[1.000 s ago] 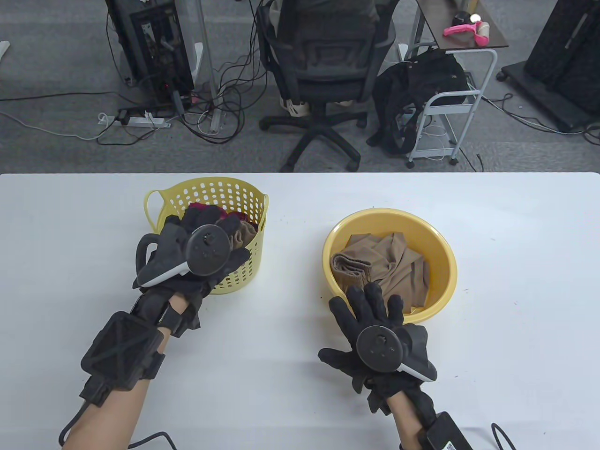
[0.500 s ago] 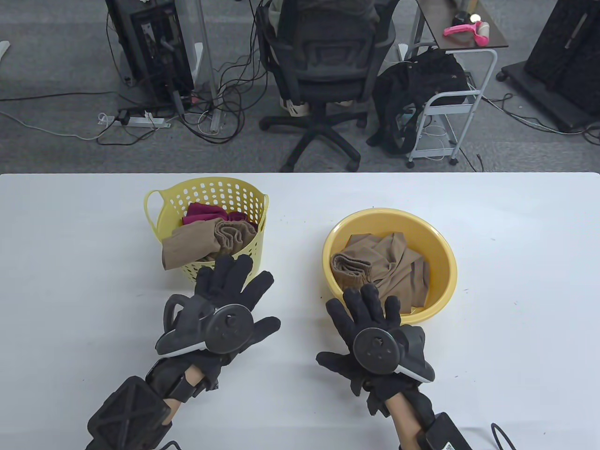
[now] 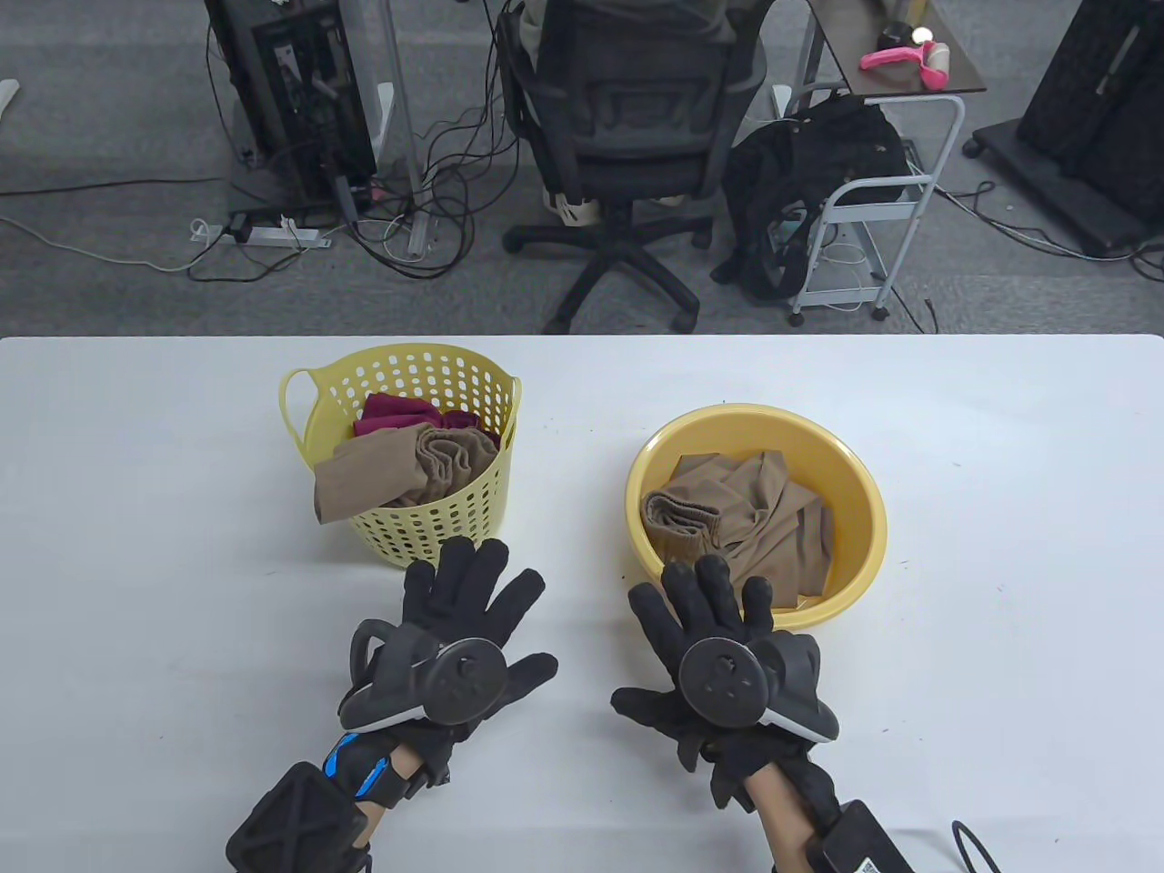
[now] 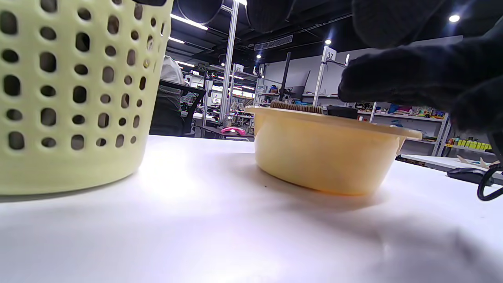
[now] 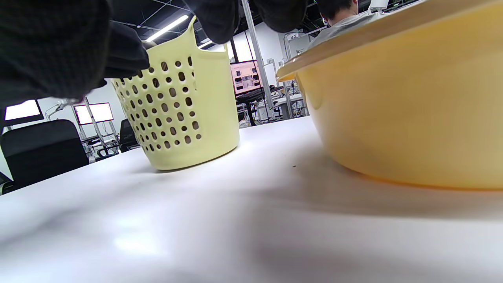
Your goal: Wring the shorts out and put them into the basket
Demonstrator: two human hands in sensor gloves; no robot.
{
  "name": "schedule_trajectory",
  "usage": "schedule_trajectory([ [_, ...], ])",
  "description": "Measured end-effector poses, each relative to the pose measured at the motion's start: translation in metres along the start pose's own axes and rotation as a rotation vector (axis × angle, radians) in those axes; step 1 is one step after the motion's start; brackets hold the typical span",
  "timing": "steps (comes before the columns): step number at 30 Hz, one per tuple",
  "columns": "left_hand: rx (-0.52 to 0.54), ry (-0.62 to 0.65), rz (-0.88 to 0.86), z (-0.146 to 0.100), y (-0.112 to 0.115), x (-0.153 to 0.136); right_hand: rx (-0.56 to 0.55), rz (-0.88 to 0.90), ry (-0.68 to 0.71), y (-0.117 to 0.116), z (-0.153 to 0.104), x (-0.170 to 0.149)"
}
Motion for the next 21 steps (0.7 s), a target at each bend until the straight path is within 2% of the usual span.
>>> schedule_trajectory([
  [6, -0.021, -0.018, -0.006, 0.000, 0.019, -0.009, -0.004, -0.004, -0.001, 0.000, 0.000, 0.000],
  [21, -0.032, -0.022, 0.022, -0.010, 0.023, -0.017, -0.006, -0.013, 0.000, 0.000, -0.001, 0.002],
])
Point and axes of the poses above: the tracker on the back of each hand, its own x axis roughly to the thumb side, its own z axis roughly from the wrist to the fingertips, y = z × x, the point moved 4 cm from there along z, roughly from the wrist to the fingertips, and after that the axes turned 10 degrees about -z, right-handed, at the moved point
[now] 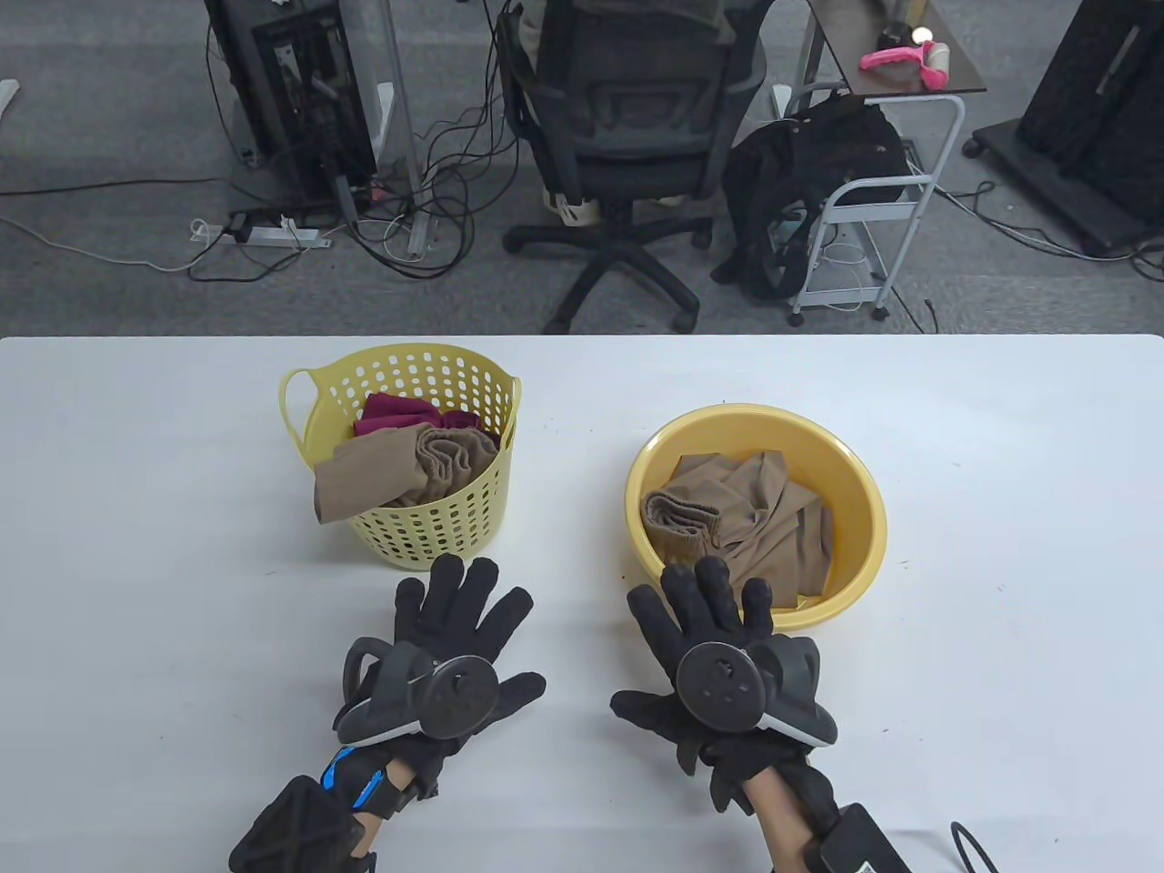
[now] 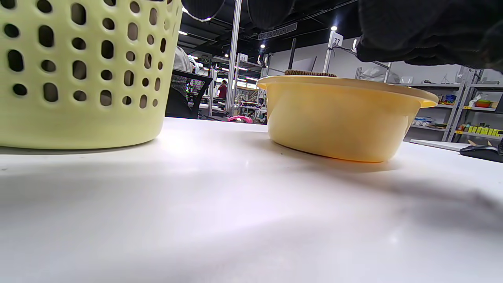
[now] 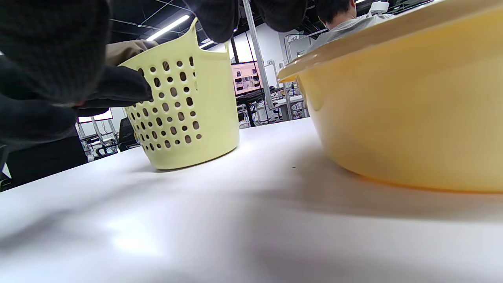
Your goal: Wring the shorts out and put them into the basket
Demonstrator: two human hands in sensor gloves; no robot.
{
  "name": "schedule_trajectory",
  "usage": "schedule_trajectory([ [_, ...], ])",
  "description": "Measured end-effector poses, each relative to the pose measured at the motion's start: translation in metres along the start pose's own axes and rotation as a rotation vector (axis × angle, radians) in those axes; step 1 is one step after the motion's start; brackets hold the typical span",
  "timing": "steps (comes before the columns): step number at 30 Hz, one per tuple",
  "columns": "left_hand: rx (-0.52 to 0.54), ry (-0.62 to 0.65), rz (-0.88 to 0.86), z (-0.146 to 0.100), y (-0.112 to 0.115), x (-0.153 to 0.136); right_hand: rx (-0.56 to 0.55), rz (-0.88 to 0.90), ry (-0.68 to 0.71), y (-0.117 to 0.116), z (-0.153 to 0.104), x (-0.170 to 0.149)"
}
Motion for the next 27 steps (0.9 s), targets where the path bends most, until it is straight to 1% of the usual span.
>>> schedule_trajectory([
  [3, -0.004, 0.004, 0.001, -0.001, 0.000, 0.000, -0.004, -0.008, 0.001, 0.001, 0.000, 0.000],
  [8, -0.009, 0.011, 0.010, -0.004, -0.003, 0.001, -0.021, -0.010, -0.002, 0.010, 0.002, 0.000],
  [13, -0.008, 0.017, 0.006, -0.005, -0.004, 0.001, -0.006, 0.016, -0.026, 0.023, 0.011, -0.012],
  [19, -0.008, 0.024, 0.006, -0.007, -0.004, 0.001, 0.028, -0.031, -0.065, 0.037, 0.029, -0.029],
  [27, -0.010, 0.024, -0.005, -0.008, -0.005, -0.001, 0.103, -0.082, -0.115, 0.041, 0.059, -0.049],
])
Point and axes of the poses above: the tracker on the back of each hand, its own x axis roughly to the thumb side, its own z axis roughly from the wrist to the fingertips, y = z × x, the point moved 4 cm from there along z, roughly from the wrist to the fingertips, and after that the axes turned 10 degrees about -z, right-handed, at the moved point
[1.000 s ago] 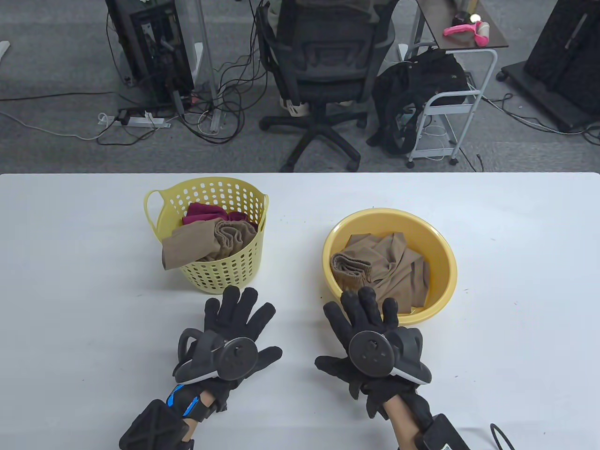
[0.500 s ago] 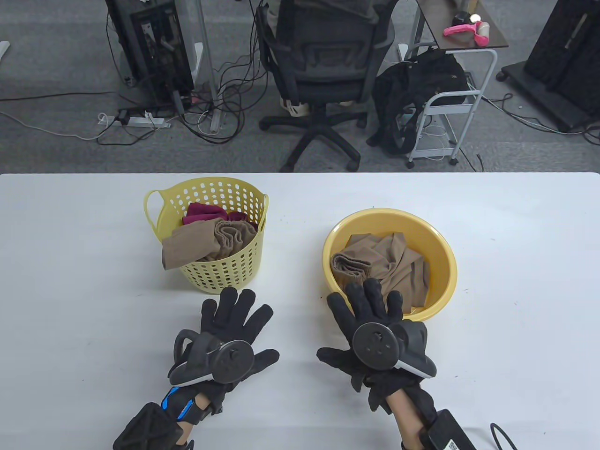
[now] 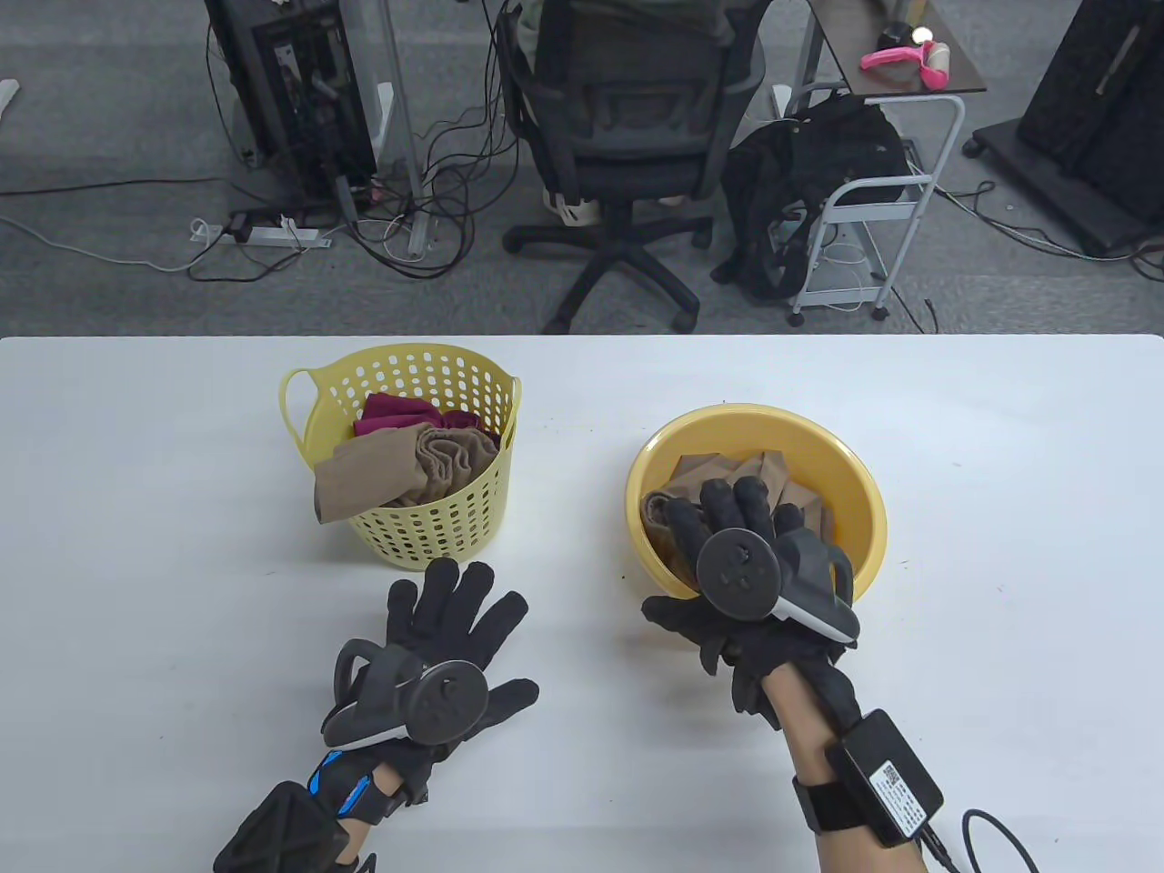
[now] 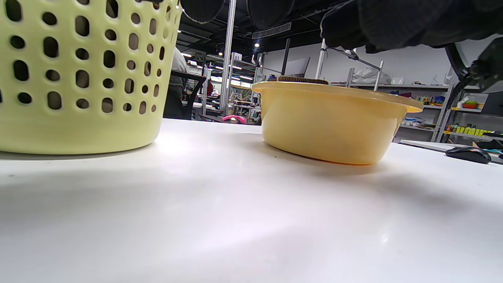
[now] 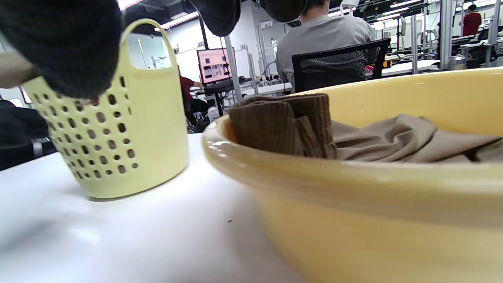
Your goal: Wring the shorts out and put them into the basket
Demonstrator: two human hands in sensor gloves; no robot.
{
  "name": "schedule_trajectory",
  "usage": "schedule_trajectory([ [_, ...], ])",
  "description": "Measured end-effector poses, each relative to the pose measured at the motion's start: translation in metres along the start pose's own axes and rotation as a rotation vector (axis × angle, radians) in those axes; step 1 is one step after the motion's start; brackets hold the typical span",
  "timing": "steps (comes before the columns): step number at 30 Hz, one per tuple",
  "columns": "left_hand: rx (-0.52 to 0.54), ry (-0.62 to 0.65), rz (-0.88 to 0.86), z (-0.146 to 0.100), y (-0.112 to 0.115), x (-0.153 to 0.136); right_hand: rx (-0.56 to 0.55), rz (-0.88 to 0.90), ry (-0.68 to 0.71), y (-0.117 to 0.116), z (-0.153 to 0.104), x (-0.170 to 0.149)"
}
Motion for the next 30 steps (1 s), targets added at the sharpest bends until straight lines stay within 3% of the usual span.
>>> schedule_trajectory([
  [18, -0.002, -0.014, -0.017, 0.000, -0.004, -0.009, 0.223, -0.110, -0.068, -0.023, 0.065, -0.028],
  [30, 0.006, -0.003, -0.007, 0.000, -0.005, -0.008, 0.332, -0.066, -0.088, -0.047, 0.089, -0.031],
])
Point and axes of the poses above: the tracker on the back of each hand, its own x axis roughly to the thumb side, its own z axis roughly from the wrist to the fingertips, y = z × x, the point moved 4 cm from there along z, roughly from the wrist to the fingertips, and after that the axes turned 10 degrees about -z, right-handed, at the moved point
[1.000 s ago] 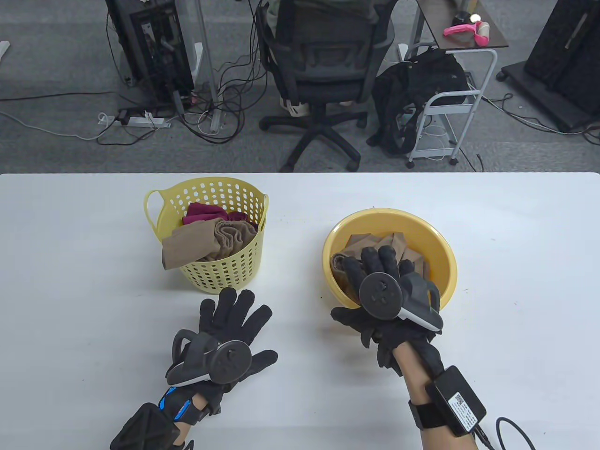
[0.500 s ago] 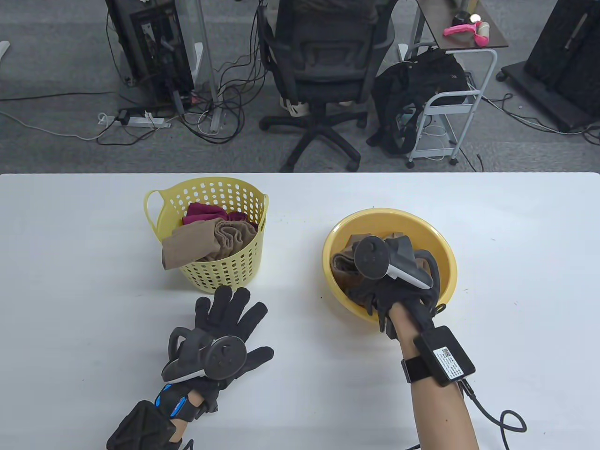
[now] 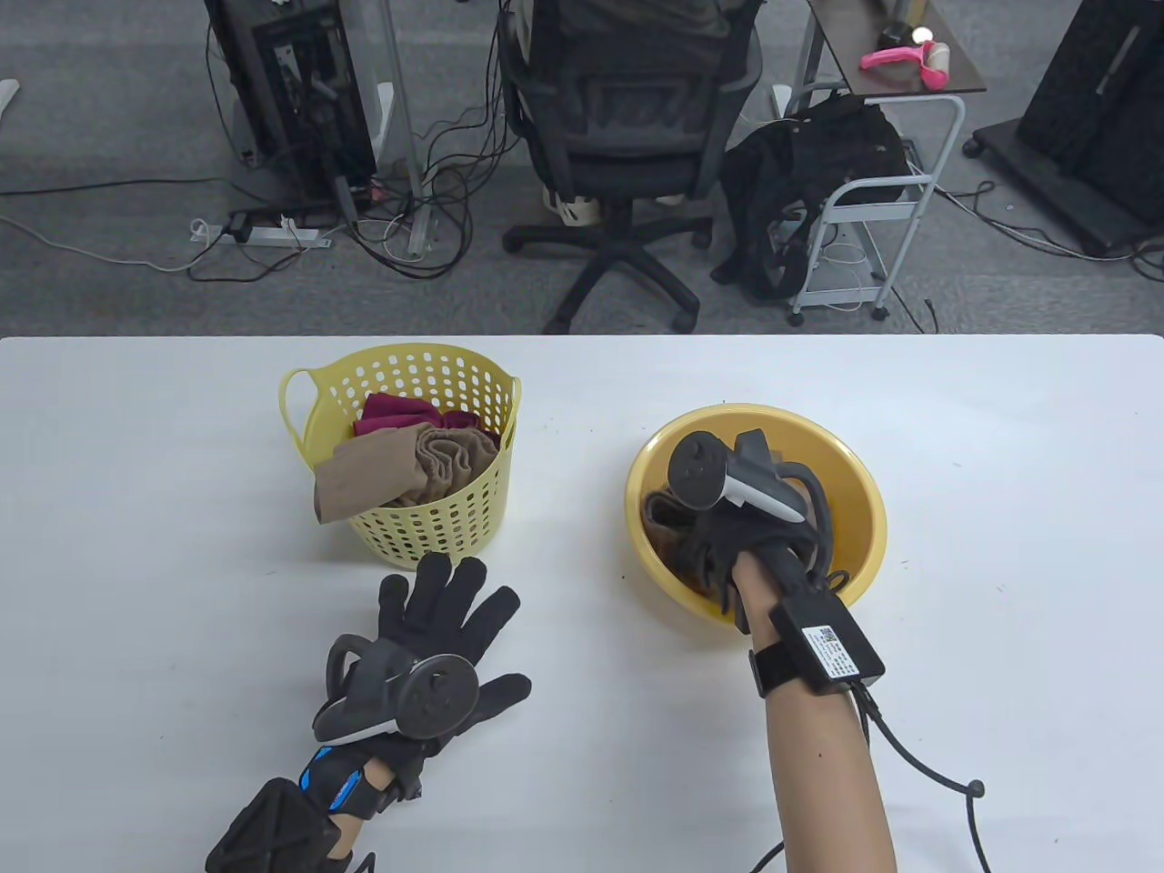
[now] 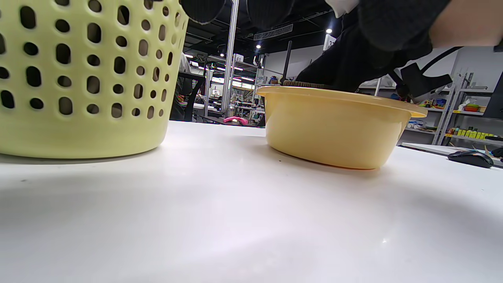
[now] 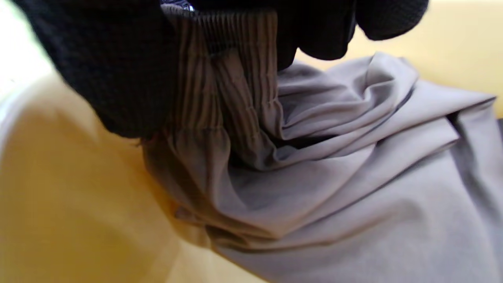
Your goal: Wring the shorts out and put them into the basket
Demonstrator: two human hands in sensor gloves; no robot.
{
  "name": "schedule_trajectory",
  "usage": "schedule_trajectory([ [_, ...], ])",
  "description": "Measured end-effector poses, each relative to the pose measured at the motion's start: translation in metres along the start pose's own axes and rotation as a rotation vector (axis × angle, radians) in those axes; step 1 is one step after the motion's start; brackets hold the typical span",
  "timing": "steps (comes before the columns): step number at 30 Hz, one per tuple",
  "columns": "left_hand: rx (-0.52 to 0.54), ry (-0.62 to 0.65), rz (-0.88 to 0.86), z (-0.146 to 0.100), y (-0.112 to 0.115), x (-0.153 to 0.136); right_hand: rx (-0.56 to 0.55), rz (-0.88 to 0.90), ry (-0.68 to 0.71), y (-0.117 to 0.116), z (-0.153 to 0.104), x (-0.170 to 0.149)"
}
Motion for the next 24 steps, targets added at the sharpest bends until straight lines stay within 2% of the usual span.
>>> schedule_trajectory([
  [3, 0.005, 0.002, -0.001, 0.000, -0.001, 0.000, 0.031, 0.006, -0.003, -0.002, 0.004, 0.002],
  [12, 0.008, 0.002, 0.004, -0.001, -0.001, 0.000, -0.024, 0.019, -0.011, 0.005, 0.003, 0.001],
  [24, 0.007, 0.000, 0.012, -0.002, -0.002, 0.001, -0.154, 0.103, -0.016, 0.038, -0.032, -0.008],
])
Point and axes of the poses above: the tracker on the back of each hand, its own x axis roughly to the thumb side, its own z axis roughly from the wrist to the fingertips, y = z × x, the point moved 4 cm from there along z, roughly from the wrist to the fingertips, and after that the axes turned 10 degrees about -z, right-handed, at the moved point
